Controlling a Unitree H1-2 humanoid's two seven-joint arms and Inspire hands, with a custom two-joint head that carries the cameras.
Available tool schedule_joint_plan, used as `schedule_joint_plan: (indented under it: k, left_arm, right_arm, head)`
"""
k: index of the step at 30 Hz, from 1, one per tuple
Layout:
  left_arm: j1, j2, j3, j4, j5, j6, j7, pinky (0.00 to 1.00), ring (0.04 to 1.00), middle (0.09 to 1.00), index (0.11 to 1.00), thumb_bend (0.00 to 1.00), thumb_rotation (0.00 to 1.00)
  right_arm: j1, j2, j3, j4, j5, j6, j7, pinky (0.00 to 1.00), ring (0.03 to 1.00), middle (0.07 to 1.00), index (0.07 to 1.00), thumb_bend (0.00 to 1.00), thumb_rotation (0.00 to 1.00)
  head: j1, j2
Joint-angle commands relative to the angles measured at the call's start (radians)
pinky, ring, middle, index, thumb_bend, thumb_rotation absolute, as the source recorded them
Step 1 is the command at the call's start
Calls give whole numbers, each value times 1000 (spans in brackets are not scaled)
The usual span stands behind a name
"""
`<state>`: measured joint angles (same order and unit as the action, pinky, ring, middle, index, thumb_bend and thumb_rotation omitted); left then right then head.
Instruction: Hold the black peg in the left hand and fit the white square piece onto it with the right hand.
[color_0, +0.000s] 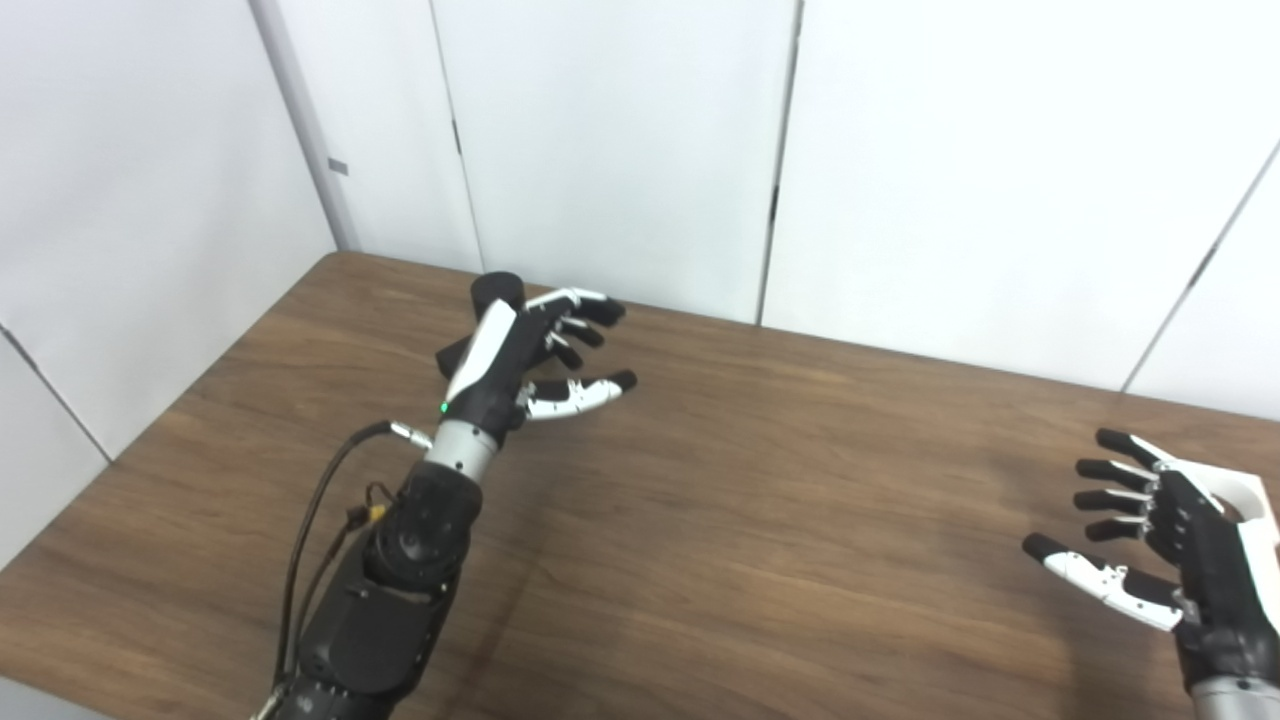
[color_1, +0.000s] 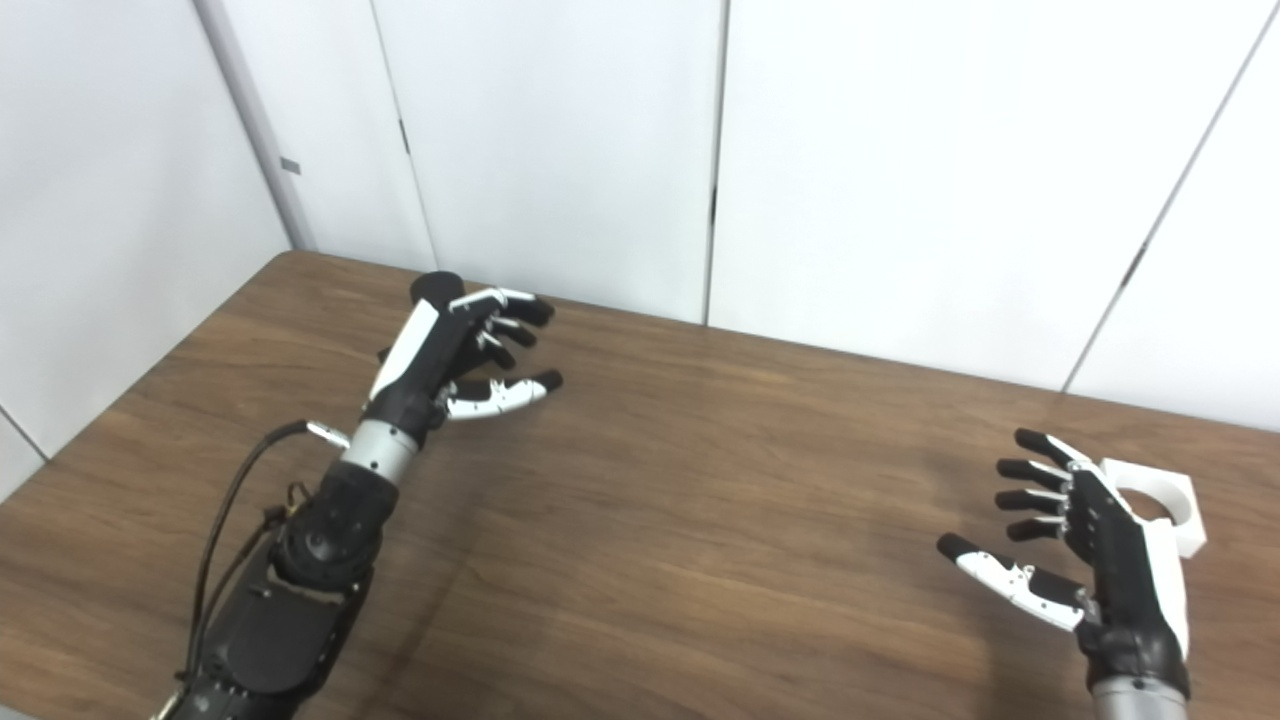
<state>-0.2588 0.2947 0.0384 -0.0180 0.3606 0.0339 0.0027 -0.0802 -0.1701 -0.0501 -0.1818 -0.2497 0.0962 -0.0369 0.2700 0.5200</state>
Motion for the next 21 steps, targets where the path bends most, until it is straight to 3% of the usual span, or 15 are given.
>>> schedule_joint_plan:
  k: [1, 4, 11, 21]
  left_arm:
    - [-62, 34, 21, -44, 41, 14, 37, 619, 715, 748, 709, 742, 144]
    - [-85, 49, 36, -32, 77, 35, 57, 661, 752, 772, 731, 750, 150]
    - [-139, 112, 54, 3, 157, 47, 96, 646, 786, 815, 784, 744, 130]
    - [-205, 191, 37, 82, 221, 57, 107, 661, 805, 836, 802, 765, 181]
  right_arm:
    - [-32, -5, -9, -50, 10, 2, 1, 532, 643, 720, 789, 597, 0]
    - [-32, -5, -9, -49, 11, -2, -1, 528, 637, 716, 785, 600, 0]
    - [-33, -4, -6, -56, 9, 3, 1, 522, 630, 714, 783, 591, 0]
    - [-32, -2, -10, -60, 7, 5, -4, 515, 625, 711, 780, 595, 0]
  head:
    - [1, 0]
    - [1, 0]
    - [4, 2]
    - [2, 4]
